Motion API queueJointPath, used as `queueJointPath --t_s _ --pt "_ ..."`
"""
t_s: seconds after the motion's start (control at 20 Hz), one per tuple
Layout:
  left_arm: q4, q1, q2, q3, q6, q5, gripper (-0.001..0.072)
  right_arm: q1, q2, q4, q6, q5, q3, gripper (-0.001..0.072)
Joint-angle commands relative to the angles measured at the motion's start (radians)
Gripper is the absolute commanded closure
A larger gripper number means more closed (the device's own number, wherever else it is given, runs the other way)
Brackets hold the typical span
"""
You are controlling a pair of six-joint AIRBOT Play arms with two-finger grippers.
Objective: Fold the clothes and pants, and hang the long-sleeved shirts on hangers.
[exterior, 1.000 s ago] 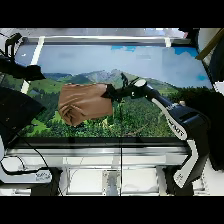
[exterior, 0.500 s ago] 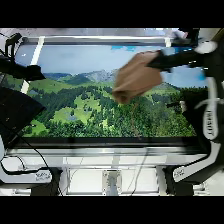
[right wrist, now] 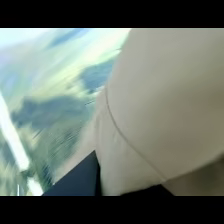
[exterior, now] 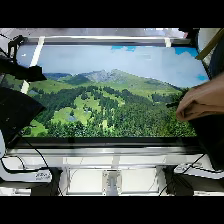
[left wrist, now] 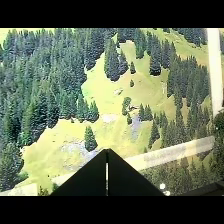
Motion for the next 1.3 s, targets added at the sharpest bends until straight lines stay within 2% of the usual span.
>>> queueJointPath --t_s 0.0,0.2,0.25,0.4,0.5,0.55,0.6,0.65,0.75,0.85,0.9,1.0,1.05,1.1,1.15,1.2,1.25 --pt "-0.001 0.000 -0.002 0.000 -0.008 -0.001 0.0696 -0.189 0.061 -0.243 0.046 0.029 -0.033 0.0677" --pt "0.000 0.000 -0.002 0.000 -0.023 -0.001 0.0696 -0.212 0.067 -0.558 0.005 0.014 -0.208 0.0676" --pt "0.000 0.000 -0.002 0.000 -0.023 -0.001 0.0696 -0.212 0.067 -0.561 0.005 -0.027 -0.256 0.0676" --pt "0.000 0.000 -0.002 0.000 -0.053 -0.001 0.0696 -0.211 0.061 -0.424 -0.014 -0.160 -0.348 0.0676" --pt "0.000 0.000 -0.002 0.000 -0.069 -0.001 0.0696 -0.211 0.054 -0.423 -0.029 -0.206 -0.384 0.0667" --pt "-0.001 0.000 -0.002 0.000 -0.070 -0.001 0.0696 -0.211 0.053 -0.449 -0.061 -0.203 -0.404 0.0494" --pt "-0.001 0.000 -0.002 0.000 -0.073 -0.001 0.0696 -0.211 0.052 -0.499 -0.061 -0.193 -0.416 0.0275" --pt "-0.001 0.000 -0.002 0.000 -0.076 -0.001 0.0696 -0.212 0.052 -0.557 -0.061 -0.171 -0.417 0.0258" --pt "0.000 0.000 -0.002 0.000 -0.076 -0.001 0.0696 -0.212 0.054 -0.669 -0.050 -0.108 -0.379 0.0259" --pt "-0.002 0.000 -0.002 0.000 -0.076 0.000 0.0696 -0.211 0.054 -0.645 -0.021 -0.081 -0.267 0.0259" --pt "-0.013 0.000 -0.002 0.000 -0.075 0.000 0.0696 -0.211 0.054 -0.549 0.001 -0.093 -0.199 0.0259" --pt "-0.066 0.000 -0.001 0.000 -0.075 0.010 0.0696 -0.198 0.071 -0.128 -0.003 -0.155 -0.118 0.0261" --pt "-0.106 -0.004 0.000 0.000 -0.075 0.023 0.0697 -0.162 0.089 0.106 -0.044 -0.200 -0.116 0.0287" --pt "-0.140 -0.011 0.004 0.000 -0.075 0.041 0.0697 -0.097 0.102 0.283 -0.109 -0.219 -0.116 0.0407" --pt "-0.157 -0.023 0.010 0.000 -0.075 0.060 0.0696 0.002 0.111 0.394 -0.182 -0.223 -0.116 0.0546" --pt "-0.155 -0.038 0.016 0.000 -0.074 0.079 0.0697 0.112 0.116 0.420 -0.251 -0.223 -0.116 0.0617" --pt "-0.154 -0.050 0.017 0.000 -0.075 0.093 0.0697 0.239 0.116 0.381 -0.304 -0.224 -0.116 0.0648"
